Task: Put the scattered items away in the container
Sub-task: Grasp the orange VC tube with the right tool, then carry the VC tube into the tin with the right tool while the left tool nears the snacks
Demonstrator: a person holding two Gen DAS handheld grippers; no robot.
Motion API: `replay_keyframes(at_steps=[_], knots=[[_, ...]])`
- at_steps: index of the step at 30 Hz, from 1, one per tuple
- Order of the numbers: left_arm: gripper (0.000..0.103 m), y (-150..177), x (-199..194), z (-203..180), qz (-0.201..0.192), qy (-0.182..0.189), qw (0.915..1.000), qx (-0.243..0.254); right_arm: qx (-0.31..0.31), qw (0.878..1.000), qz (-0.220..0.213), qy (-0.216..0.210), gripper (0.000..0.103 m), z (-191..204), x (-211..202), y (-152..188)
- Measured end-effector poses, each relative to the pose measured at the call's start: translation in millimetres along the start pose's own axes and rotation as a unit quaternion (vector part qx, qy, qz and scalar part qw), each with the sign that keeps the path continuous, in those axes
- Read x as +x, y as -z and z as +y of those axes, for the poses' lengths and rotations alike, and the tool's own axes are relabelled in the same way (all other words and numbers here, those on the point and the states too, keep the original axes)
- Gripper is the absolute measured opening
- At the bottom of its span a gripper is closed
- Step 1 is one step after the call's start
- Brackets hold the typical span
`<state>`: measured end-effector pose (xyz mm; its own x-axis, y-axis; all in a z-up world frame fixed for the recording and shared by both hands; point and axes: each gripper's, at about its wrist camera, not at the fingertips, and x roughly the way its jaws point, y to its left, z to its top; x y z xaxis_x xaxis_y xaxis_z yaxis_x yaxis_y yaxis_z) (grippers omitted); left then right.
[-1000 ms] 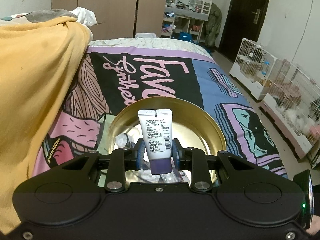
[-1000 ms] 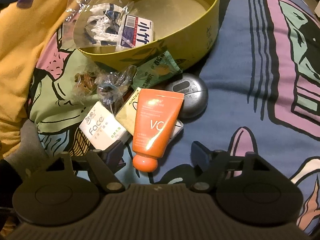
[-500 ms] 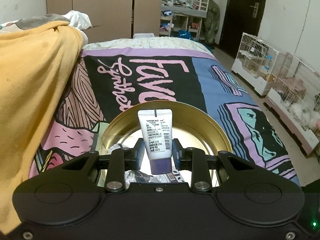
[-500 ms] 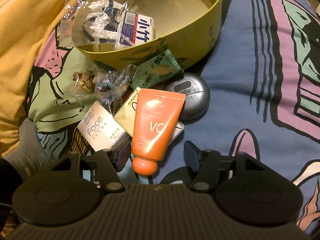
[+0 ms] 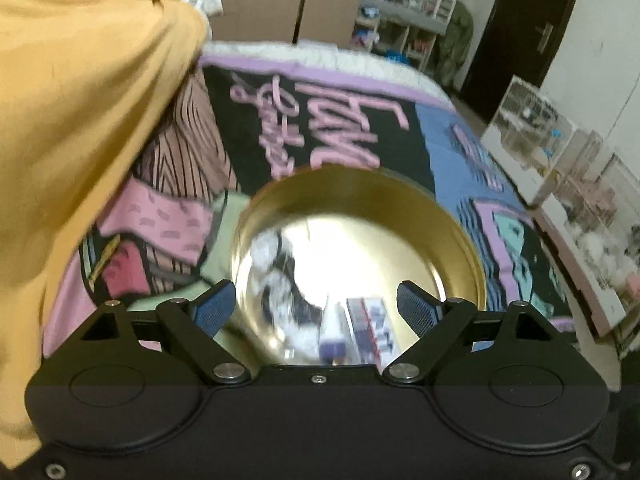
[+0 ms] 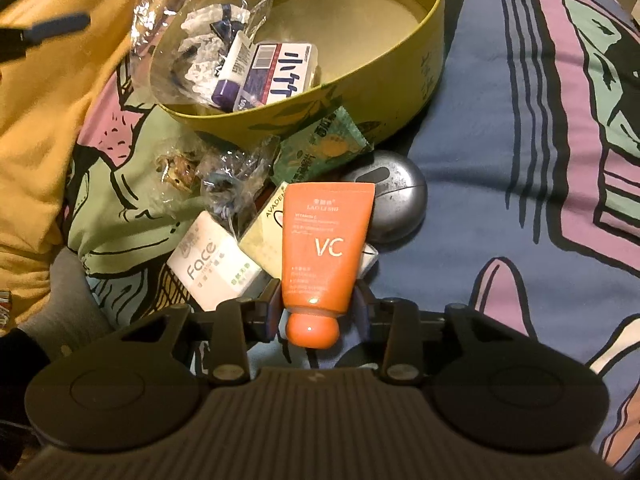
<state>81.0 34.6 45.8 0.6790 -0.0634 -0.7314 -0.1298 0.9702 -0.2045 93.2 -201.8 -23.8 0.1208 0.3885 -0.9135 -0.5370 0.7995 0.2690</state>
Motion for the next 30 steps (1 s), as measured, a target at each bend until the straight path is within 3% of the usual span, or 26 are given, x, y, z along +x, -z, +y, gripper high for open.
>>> replay_keyframes(at_steps=[5,12,30], knots=[[0.087,21,15,2,0.056,-0.001,0.9982,0.02,0.009,1.0,-0.007,-0.009,0.04,-3,-9,0],[0.086,45,26,-3,0.096,-0.004,0.9946,0.038,0.017,1.0,-0.016,-0.019,0.039,-6,-22,1],[0.084,64,37,10,0.135,-0.009,0.9905,0.024,0.006,0.996,-0.078,-0.033,0.039,-2,-96,-2]])
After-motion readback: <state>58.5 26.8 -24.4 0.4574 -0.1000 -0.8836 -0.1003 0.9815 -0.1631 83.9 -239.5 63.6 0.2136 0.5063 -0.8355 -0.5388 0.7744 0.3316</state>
